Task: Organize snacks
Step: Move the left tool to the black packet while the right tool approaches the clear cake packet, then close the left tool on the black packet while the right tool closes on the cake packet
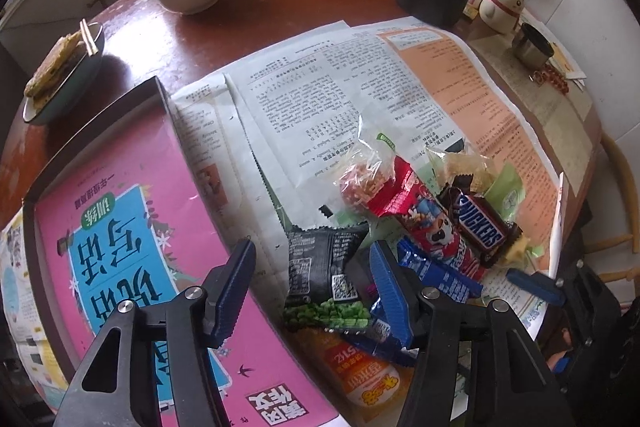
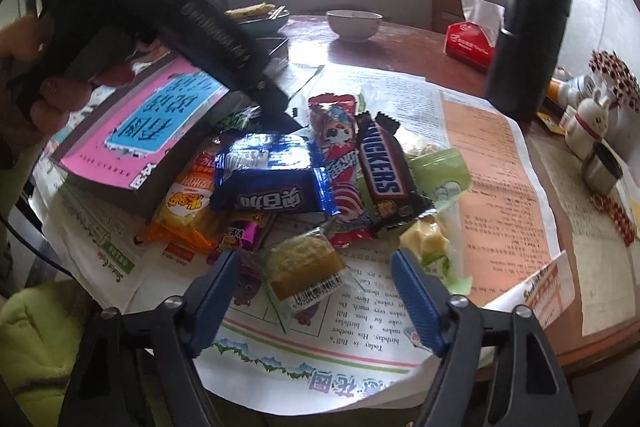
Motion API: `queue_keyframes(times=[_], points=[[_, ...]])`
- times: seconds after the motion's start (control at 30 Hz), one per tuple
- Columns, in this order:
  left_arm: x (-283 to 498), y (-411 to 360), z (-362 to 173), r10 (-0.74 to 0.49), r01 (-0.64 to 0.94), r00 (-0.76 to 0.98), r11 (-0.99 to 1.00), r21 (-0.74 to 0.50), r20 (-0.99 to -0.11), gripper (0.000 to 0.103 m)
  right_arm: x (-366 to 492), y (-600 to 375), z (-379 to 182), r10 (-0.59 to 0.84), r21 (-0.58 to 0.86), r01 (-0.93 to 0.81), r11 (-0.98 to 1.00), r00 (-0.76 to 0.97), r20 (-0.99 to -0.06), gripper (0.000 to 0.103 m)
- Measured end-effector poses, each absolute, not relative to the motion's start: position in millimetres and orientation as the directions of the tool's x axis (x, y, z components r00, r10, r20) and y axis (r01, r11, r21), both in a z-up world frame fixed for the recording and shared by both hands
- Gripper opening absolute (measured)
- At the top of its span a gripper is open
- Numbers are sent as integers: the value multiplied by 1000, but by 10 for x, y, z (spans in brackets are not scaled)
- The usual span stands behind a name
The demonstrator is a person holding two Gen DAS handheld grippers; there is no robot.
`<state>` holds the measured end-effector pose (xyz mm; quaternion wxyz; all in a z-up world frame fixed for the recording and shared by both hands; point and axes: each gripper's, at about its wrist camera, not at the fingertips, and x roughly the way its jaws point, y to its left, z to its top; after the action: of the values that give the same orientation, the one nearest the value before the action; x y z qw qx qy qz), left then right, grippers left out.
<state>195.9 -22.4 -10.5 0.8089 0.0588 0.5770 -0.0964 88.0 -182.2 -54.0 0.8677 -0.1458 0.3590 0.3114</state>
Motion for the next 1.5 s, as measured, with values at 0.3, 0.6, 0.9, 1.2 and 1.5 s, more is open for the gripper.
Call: queue_keyframes(times=[0.3,0.6,0.9,1.2,1.5], points=[[2089,-285,-275,-57,233,273,972,9,-960,57,883,-1808,-580,451,-11,-657,754,529,-719,69],[1962,-297,-290,-45,277,306,960,44,-951,56,929,-1832,-595,482,30,-669,743,502,-718,60],[2107,-303,-401,-71,277,220,961,-7,-973,39,914,-1837,-587,494,42,-673,738,498,-713,53],[1934,-277,-383,-86,296,258,955,-6,-962,35,938,-1925,-579,509,69,-662,746,500,-700,40],[1800,-190,-280,-147,261,283,963,-71,-948,33,884,-2058,-469,515,84,-631,771,541,-664,39]])
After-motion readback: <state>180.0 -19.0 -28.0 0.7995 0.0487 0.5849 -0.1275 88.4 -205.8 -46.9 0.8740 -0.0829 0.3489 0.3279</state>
